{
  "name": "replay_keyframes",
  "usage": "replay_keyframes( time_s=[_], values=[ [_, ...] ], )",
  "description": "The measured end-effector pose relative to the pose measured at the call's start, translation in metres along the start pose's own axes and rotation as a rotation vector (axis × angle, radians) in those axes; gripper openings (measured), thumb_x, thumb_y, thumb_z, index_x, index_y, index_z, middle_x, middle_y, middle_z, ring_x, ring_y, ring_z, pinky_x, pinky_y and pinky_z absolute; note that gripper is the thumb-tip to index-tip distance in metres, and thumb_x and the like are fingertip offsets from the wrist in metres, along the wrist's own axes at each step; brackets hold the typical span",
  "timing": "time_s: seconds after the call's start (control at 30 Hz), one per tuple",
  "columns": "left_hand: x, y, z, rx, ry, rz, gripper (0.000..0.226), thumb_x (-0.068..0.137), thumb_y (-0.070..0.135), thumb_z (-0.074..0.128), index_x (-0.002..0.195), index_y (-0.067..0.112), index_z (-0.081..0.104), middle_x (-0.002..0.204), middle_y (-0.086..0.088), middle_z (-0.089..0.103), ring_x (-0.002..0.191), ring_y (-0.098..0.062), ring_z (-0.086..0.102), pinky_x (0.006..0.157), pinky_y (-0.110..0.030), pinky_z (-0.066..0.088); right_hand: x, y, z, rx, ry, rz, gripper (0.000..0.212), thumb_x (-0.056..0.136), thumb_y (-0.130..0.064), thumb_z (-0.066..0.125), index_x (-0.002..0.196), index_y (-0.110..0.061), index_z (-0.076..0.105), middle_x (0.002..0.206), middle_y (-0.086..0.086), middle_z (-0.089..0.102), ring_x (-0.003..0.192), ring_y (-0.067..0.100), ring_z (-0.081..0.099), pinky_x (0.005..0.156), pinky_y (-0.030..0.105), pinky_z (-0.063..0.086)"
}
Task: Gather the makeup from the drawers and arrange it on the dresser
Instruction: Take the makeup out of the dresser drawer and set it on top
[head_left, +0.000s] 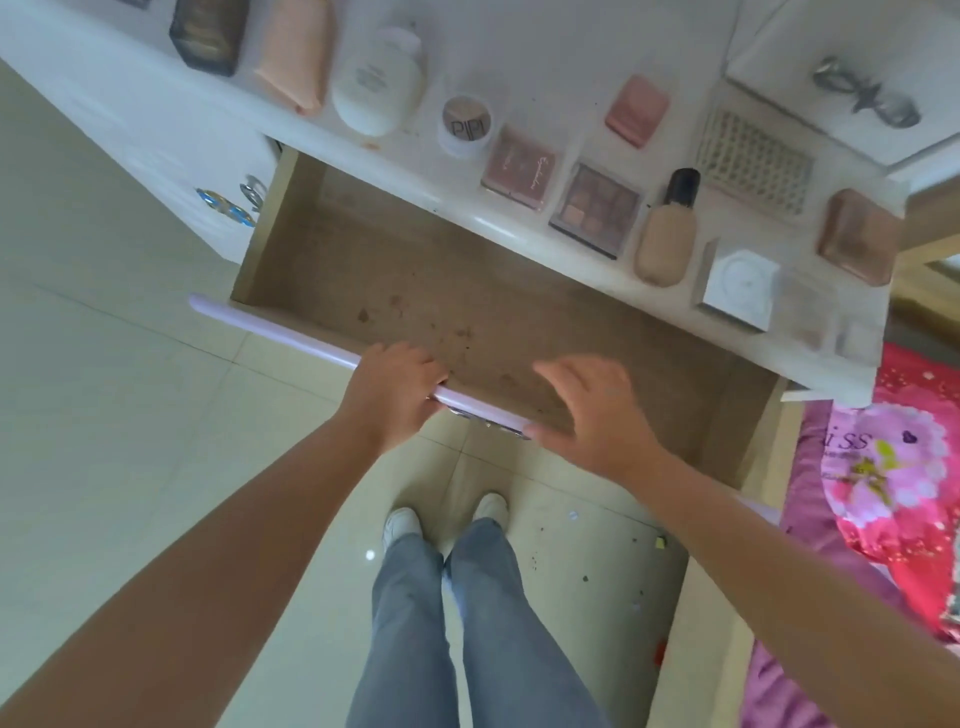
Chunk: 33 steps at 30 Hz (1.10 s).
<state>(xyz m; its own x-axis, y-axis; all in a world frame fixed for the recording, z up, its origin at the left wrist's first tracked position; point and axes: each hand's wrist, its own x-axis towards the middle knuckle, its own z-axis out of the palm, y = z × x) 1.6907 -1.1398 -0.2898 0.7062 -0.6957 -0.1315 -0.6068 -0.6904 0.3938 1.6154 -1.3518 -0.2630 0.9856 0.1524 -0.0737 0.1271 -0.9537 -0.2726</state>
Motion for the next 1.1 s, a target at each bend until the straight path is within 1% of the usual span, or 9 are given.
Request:
replay_keyframes(
  time_s=[0.07, 0.13, 0.2, 0.43, 0.5, 0.6, 0.73, 0.87, 1.1],
  values=[
    [-0.001, -0.002, 0.002, 0.074, 0.013, 0.063, 0.035, 0.038, 0.012, 0.092, 0.062, 0.009, 0.067, 0.058, -0.004, 0.062, 0.05, -0.025, 0.06, 0.049, -0.031, 0.048, -0.023, -0.005, 0.022, -0.115, -0.242, 0.049, 0.056, 0.065, -0.037, 0.074, 0.11, -0.009, 0.057, 0.097, 0.008, 0.061, 0.088, 0.022, 0.058, 0.071, 0.022, 0.045],
    [-0.001, 0.0, 0.003, 0.096, 0.001, 0.103, 0.036, 0.036, 0.014, 0.093, 0.06, 0.01, 0.065, 0.056, -0.003, 0.061, 0.048, -0.023, 0.059, 0.047, -0.026, 0.047, -0.028, -0.003, 0.03, -0.167, -0.196, 0.011, 0.044, 0.039, -0.019, 0.089, 0.072, -0.011, 0.061, 0.064, 0.002, 0.058, 0.052, 0.017, 0.056, 0.043, 0.014, 0.036],
    [-0.002, 0.003, 0.001, 0.088, -0.002, 0.107, 0.034, 0.039, 0.012, 0.092, 0.059, 0.009, 0.064, 0.056, -0.003, 0.06, 0.048, -0.023, 0.058, 0.048, -0.024, 0.046, -0.027, -0.001, 0.026, -0.179, -0.101, 0.024, 0.04, 0.032, -0.014, 0.09, 0.056, -0.012, 0.058, 0.052, 0.0, 0.053, 0.04, 0.014, 0.05, 0.036, 0.011, 0.028],
    [0.011, 0.0, -0.024, 0.147, 0.225, 0.221, 0.019, 0.072, 0.028, 0.057, 0.065, 0.012, 0.065, 0.06, -0.001, 0.06, 0.052, -0.022, 0.059, 0.06, -0.025, 0.035, -0.029, 0.014, -0.007, -0.153, 0.276, -0.029, 0.034, 0.042, -0.018, 0.091, 0.061, -0.01, 0.063, 0.054, 0.003, 0.058, 0.046, 0.017, 0.053, 0.053, 0.014, 0.031],
    [0.016, 0.0, -0.024, 0.136, 0.276, 0.226, 0.014, 0.065, 0.024, 0.064, 0.073, 0.013, 0.064, 0.065, -0.002, 0.063, 0.059, -0.024, 0.062, 0.064, -0.026, 0.035, -0.029, 0.021, -0.005, -0.239, 0.361, 0.017, 0.046, 0.044, -0.027, 0.09, 0.077, -0.012, 0.063, 0.07, 0.005, 0.066, 0.072, 0.021, 0.058, 0.066, 0.025, 0.041],
    [0.026, 0.0, -0.023, 0.113, 0.387, 0.186, 0.028, 0.071, 0.03, 0.061, 0.093, 0.016, 0.054, 0.082, -0.005, 0.068, 0.083, -0.021, 0.06, 0.07, -0.029, 0.046, -0.026, 0.031, 0.004, -0.311, 0.482, 0.121, 0.065, 0.048, -0.034, 0.087, 0.1, -0.015, 0.051, 0.102, 0.012, 0.069, 0.107, 0.025, 0.045, 0.095, 0.044, 0.03],
    [0.055, 0.011, -0.034, 0.134, 0.411, 0.121, 0.05, 0.042, 0.008, 0.091, 0.086, 0.002, 0.068, 0.081, -0.013, 0.07, 0.074, -0.031, 0.068, 0.065, -0.036, 0.055, -0.006, 0.042, -0.002, -0.37, 0.583, 0.222, 0.073, 0.044, -0.038, 0.088, 0.102, -0.015, 0.05, 0.104, 0.012, 0.065, 0.1, 0.024, 0.043, 0.086, 0.037, 0.03],
    [0.082, 0.019, -0.038, 0.159, 0.467, 0.122, 0.057, 0.034, 0.003, 0.09, 0.085, 0.002, 0.067, 0.079, -0.012, 0.068, 0.07, -0.03, 0.067, 0.063, -0.032, 0.055, 0.015, 0.054, -0.004, -0.372, 0.645, 0.302, 0.079, 0.038, -0.039, 0.087, 0.102, -0.016, 0.047, 0.111, 0.006, 0.041, 0.097, 0.025, 0.04, 0.078, 0.033, 0.028],
    [0.101, 0.005, -0.045, 0.15, 0.461, 0.169, 0.07, 0.032, 0.015, 0.092, 0.089, 0.01, 0.052, 0.08, -0.01, 0.068, 0.084, -0.021, 0.051, 0.06, -0.032, 0.053, 0.027, 0.063, -0.003, -0.366, 0.676, 0.326, 0.081, 0.033, -0.043, 0.088, 0.095, -0.015, 0.044, 0.111, 0.007, 0.039, 0.093, 0.024, 0.039, 0.077, 0.034, 0.026]
  ],
)
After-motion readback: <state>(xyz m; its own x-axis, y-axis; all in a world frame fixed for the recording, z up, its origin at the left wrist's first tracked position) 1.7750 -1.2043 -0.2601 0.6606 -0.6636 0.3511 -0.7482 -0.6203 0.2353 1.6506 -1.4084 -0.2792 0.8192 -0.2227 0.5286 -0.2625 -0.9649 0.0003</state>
